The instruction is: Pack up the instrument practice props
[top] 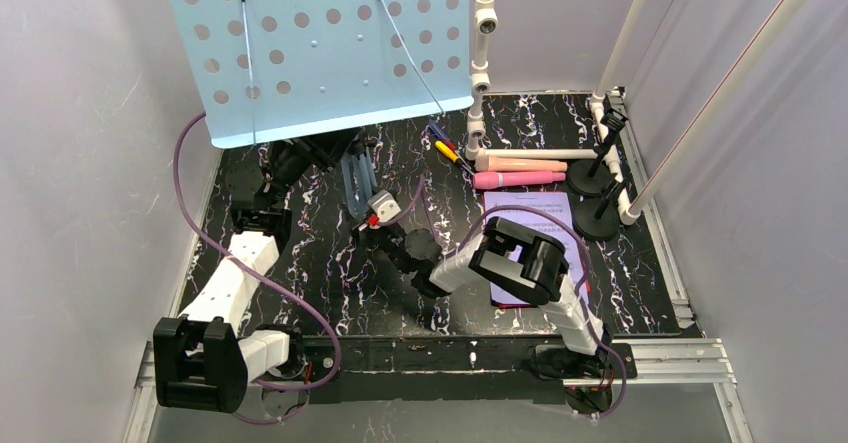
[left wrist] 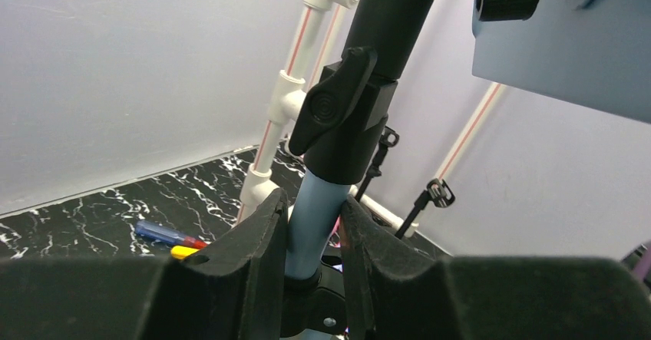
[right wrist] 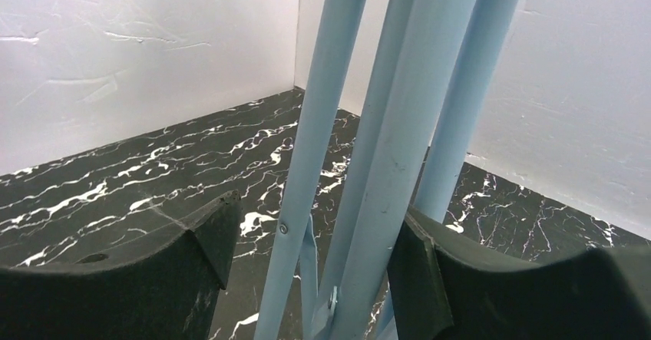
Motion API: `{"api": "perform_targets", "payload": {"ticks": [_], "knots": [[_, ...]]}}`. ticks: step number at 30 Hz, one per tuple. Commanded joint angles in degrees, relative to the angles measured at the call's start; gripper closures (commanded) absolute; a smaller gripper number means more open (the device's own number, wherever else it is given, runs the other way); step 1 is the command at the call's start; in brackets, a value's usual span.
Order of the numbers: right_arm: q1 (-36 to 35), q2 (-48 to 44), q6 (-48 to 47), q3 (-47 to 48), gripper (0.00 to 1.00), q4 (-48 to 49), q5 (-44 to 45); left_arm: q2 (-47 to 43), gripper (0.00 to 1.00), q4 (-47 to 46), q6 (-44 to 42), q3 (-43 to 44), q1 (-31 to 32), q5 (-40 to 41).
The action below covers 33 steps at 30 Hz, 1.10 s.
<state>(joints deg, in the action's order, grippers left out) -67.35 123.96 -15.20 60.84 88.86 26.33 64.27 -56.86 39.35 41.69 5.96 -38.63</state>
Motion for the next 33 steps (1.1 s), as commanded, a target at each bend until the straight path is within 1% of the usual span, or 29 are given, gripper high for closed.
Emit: {"api": "perform_targets", "payload": {"ticks": [1, 3, 7, 9, 11, 14, 15, 16, 20, 24, 29, 33], "knots": [[2.0, 3.9, -2.4, 4.4, 0.28, 11.9, 6.1, -3.1, 1.0, -2.3, 3.7, -0.1, 1.5, -3.9], [2.0, 4.1, -2.8, 4.4, 0.35, 12.2, 7.5, -3.2, 1.0, -2.3, 3.6, 0.0, 1.5, -4.1], [2.0, 3.5, -2.8, 1.5, 0.58, 13.2, 9.5, -3.2, 1.0, -2.3, 3.4, 0.2, 1.5, -4.9], [1.9, 2.8, -2.6, -0.6, 0.66, 13.2, 9.4, -3.2, 1.0, -2.3, 3.4, 0.2, 1.5, -5.0], [1.8, 1.7, -2.5, -2.7, 0.71, 13.2, 8.0, -3.4, 1.0, -2.3, 3.3, 0.3, 1.6, -5.2], [1.6, 0.0, -2.2, -5.5, 0.72, 13.2, 6.5, -3.6, 1.0, -2.4, 3.2, 0.2, 1.9, -5.2], [1.5, -0.6, -2.1, -6.3, 0.71, 13.2, 6.5, -3.7, 1.0, -2.4, 3.3, 0.2, 2.1, -5.1], [1.3, -1.1, -2.1, -7.0, 0.68, 13.2, 6.5, -3.8, 1.0, -2.4, 3.3, 0.0, 2.2, -5.0], [0.9, -2.4, -2.2, -9.0, 0.5, 13.2, 7.0, -4.6, 1.0, -2.4, 3.3, -0.7, 2.5, -5.0], [0.6, -3.3, -2.8, -10.1, 0.38, 13.1, 7.5, -5.2, 1.0, -2.3, 2.9, -1.3, 2.8, -5.4], [0.5, -4.4, -3.9, -10.5, 0.31, 13.2, 8.4, -5.6, 1.0, -1.6, 2.6, -1.5, 2.8, -4.6], [0.5, -3.8, -6.0, -8.2, 0.26, 13.2, 9.3, -5.6, 1.0, -1.6, 2.7, -1.6, 2.8, -4.5]]}}
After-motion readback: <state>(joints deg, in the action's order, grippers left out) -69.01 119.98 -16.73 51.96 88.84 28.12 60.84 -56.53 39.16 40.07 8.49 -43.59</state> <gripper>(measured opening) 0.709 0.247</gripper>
